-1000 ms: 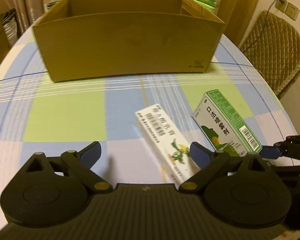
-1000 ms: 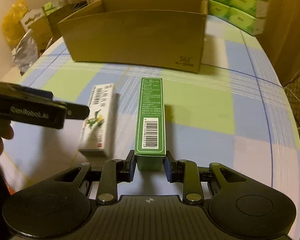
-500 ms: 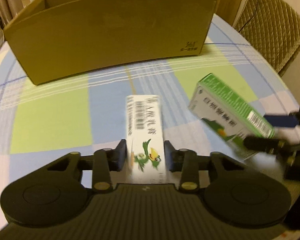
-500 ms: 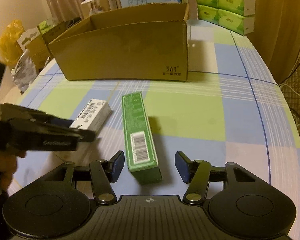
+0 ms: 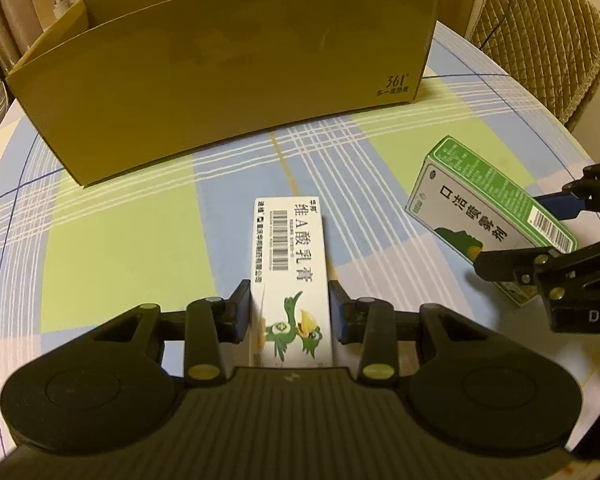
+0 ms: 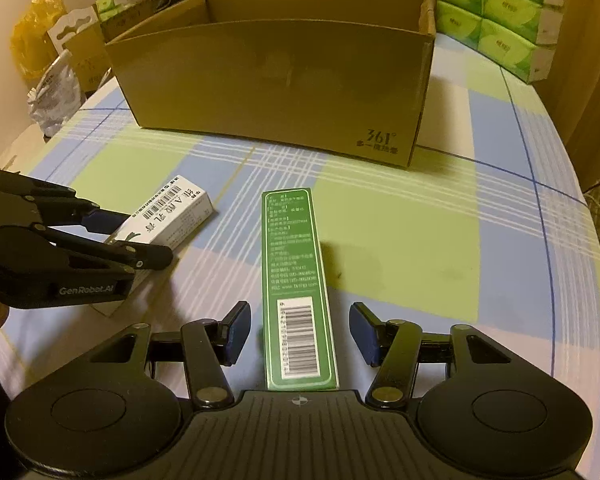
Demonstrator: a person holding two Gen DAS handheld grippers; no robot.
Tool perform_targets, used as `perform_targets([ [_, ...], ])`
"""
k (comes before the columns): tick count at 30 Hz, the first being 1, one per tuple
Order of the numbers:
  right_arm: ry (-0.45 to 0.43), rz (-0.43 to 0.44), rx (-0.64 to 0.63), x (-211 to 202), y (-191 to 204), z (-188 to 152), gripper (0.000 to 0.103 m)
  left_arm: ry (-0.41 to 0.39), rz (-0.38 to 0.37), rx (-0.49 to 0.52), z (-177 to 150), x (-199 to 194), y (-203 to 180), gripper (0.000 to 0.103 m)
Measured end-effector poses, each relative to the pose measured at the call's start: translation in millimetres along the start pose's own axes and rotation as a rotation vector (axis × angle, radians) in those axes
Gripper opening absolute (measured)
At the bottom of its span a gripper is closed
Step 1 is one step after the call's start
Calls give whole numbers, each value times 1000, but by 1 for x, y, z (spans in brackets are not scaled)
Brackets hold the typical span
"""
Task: Organize objects
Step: 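Grasp the white ointment box with left gripper while right gripper grasps green box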
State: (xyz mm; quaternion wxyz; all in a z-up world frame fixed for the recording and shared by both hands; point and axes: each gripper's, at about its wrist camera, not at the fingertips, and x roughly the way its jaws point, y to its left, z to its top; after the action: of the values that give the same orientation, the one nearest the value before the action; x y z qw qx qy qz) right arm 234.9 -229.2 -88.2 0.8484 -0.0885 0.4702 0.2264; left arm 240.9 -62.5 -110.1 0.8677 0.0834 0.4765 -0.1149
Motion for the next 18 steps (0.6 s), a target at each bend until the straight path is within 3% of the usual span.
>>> perform_targets([
  [7, 28, -26, -41, 11, 6, 7, 29, 4, -5, 10, 4, 2, 1, 33],
  [18, 0, -31, 29, -8, 12, -1, 27, -3, -14, -22, -5, -22, 0, 33],
])
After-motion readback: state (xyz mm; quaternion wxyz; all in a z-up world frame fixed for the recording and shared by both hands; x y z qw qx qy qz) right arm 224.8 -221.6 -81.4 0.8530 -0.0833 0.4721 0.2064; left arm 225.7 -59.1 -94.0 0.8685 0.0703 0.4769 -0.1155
